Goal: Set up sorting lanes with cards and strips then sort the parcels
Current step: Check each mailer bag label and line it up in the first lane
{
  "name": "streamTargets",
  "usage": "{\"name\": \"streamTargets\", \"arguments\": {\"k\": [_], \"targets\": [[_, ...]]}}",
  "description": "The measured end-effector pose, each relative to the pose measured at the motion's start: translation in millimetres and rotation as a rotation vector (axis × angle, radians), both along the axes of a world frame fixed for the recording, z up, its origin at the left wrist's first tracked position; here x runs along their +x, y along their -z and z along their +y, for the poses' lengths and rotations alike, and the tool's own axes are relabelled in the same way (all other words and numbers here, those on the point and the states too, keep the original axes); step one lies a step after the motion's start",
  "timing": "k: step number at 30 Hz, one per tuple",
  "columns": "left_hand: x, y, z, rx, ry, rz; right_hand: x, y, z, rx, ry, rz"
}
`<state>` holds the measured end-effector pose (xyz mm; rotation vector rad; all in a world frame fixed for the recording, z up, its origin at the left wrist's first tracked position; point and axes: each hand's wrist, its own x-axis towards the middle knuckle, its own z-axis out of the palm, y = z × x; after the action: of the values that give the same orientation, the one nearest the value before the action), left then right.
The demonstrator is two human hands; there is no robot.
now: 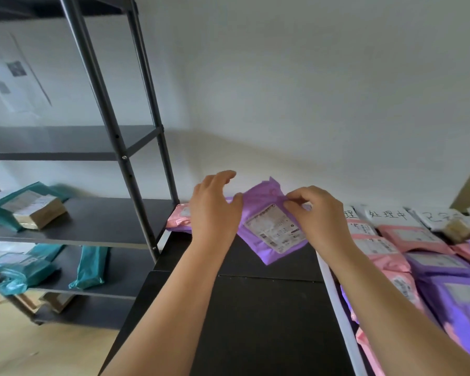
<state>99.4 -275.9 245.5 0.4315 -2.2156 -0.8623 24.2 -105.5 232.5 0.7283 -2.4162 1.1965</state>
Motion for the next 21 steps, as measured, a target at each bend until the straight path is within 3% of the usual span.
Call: {"name": "streamTargets", "arguments": {"k": [6, 9, 15, 21], "targets": [[-7, -4, 13, -0.480, 0.155, -0.077, -3, 0, -6, 0.077, 0.013, 0.170], [-10, -4, 11, -0.576, 0.118, -0.076, -3, 1, -6, 0.079, -0.005, 0.182], [-7, -7, 2, -0.403, 0.078, -0.003, -10, 6, 11, 0.157, 0.057, 0.092], [0, -16, 1, -0.102, 0.060, 0.005, -13, 4, 19, 0.196, 0.073, 0.068]]}}
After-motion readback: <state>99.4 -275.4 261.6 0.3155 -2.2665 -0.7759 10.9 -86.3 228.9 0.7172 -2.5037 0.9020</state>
